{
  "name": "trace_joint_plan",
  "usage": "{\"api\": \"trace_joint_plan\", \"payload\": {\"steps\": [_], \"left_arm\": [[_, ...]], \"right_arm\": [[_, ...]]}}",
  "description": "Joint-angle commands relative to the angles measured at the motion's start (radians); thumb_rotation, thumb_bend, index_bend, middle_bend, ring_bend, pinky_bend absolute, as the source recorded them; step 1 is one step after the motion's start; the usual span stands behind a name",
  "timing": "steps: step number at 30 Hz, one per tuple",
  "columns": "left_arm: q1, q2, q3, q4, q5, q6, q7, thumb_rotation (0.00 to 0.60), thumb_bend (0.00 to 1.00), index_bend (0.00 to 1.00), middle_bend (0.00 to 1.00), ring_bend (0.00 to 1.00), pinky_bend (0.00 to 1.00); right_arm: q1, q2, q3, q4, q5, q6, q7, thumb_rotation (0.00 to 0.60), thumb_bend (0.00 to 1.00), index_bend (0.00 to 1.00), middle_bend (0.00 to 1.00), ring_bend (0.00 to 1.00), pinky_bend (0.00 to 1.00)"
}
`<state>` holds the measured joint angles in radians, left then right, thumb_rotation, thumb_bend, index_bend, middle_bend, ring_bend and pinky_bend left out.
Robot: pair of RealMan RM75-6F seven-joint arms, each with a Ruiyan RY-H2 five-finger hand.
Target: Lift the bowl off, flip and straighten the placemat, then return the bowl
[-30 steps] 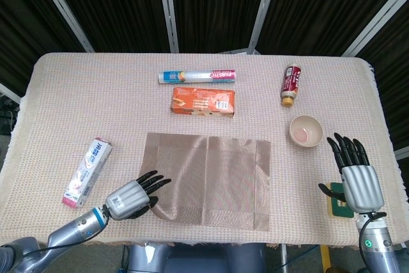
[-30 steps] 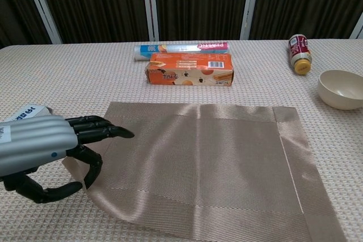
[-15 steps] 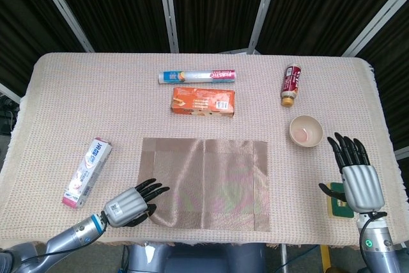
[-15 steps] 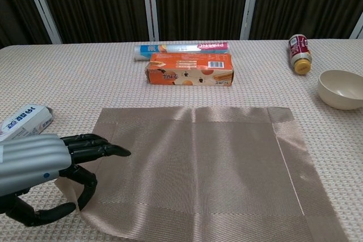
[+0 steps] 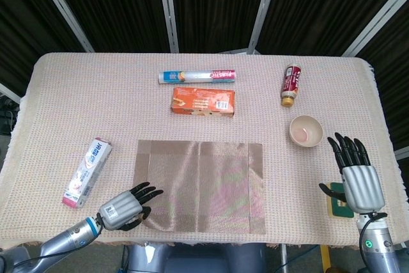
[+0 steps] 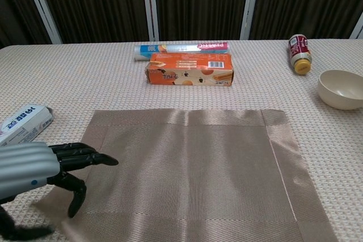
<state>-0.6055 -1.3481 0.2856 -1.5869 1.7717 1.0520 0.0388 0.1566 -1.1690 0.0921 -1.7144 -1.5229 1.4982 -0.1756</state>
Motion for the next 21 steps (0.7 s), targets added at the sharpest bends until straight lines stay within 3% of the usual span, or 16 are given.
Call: {"api": "trace_joint_plan", "payload": {"steps": [1, 8, 12, 21], "left_arm": [[0.008, 0.046, -0.006, -0.038, 0.002, 0.046, -0.055, 0.600, 0.00, 0.00, 0.00, 0.00, 0.00], [0.049, 0.170, -0.025, -0.090, 0.019, 0.220, -0.219, 0.600, 0.00, 0.00, 0.00, 0.00, 0.00], [0.083, 0.252, -0.062, -0.111, -0.018, 0.319, -0.277, 0.600, 0.00, 0.00, 0.00, 0.00, 0.00], [0.189, 0.304, -0.207, -0.147, -0.276, 0.449, -0.125, 0.600, 0.00, 0.00, 0.00, 0.00, 0.00]], "right_arm": [[0.000, 0.000, -0.001, 0.001, -0.001, -0.002, 0.000, 0.600, 0.00, 0.00, 0.00, 0.00, 0.00], [0.000, 0.002, 0.000, -0.002, 0.002, -0.008, 0.002, 0.600, 0.00, 0.00, 0.00, 0.00, 0.00], [0.003, 0.003, 0.001, 0.000, 0.006, -0.016, 0.001, 0.600, 0.00, 0.00, 0.00, 0.00, 0.00], [0.060, 0.013, 0.018, 0.024, 0.086, -0.153, 0.026, 0.600, 0.00, 0.00, 0.00, 0.00, 0.00]]}}
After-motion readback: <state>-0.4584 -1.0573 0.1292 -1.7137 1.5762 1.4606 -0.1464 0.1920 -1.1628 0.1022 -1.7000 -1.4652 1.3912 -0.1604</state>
